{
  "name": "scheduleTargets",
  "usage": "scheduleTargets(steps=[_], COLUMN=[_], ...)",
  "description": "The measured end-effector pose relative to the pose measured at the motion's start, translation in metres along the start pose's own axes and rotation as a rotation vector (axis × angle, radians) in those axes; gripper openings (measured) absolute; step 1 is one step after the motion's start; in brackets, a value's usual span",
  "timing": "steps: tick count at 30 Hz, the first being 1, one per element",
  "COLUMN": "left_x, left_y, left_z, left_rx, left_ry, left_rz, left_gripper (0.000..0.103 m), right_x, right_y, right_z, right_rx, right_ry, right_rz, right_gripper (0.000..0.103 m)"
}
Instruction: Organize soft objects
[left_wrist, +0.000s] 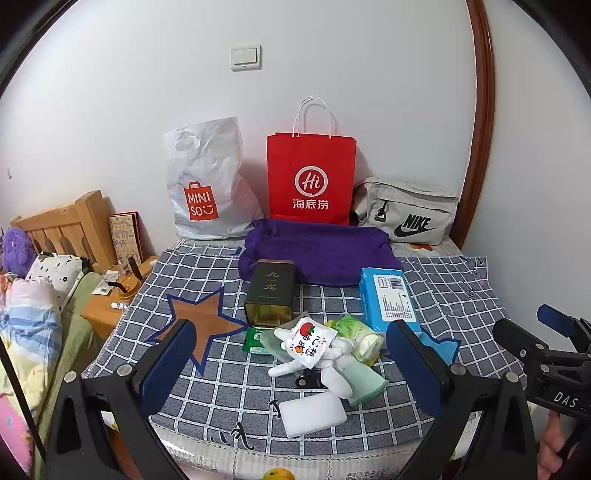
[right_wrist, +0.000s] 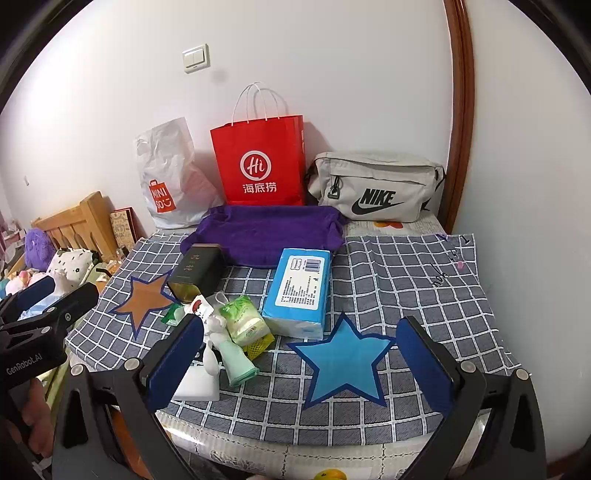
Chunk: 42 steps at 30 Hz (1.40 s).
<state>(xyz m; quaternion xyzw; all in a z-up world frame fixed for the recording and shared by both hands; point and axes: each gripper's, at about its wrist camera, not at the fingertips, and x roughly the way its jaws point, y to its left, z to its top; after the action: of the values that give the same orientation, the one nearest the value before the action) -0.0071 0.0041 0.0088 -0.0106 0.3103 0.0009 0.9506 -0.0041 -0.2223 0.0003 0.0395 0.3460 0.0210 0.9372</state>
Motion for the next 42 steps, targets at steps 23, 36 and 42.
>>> scheduleTargets(steps=[23,36,42], left_x=[-0.0031,-0.0062,-0.0071], left_y=[0.0014,0.0043,0.0048], left_z=[-0.0004,0.0011,0.0012], left_rx=[0.004,0.005,0.005], left_ry=[-0.001,-0.004,-0.005], left_rz=[0.004,0.014,0.015], left_gripper=[0.103,0.103,0.103], right_x=[-0.0027,-0.0049,-0.0065], right_y=[-0.0005,-0.0003,0.0003], right_z=[-0.0014,-0.0011,-0.0016], right_rx=[-0.002,-0.005,-0.006], right_ry=[-0.006,-0.012,-0.013], right_rz=[-0.006,-0.004,-0.004], right_gripper=[0.102,0.102,0.102])
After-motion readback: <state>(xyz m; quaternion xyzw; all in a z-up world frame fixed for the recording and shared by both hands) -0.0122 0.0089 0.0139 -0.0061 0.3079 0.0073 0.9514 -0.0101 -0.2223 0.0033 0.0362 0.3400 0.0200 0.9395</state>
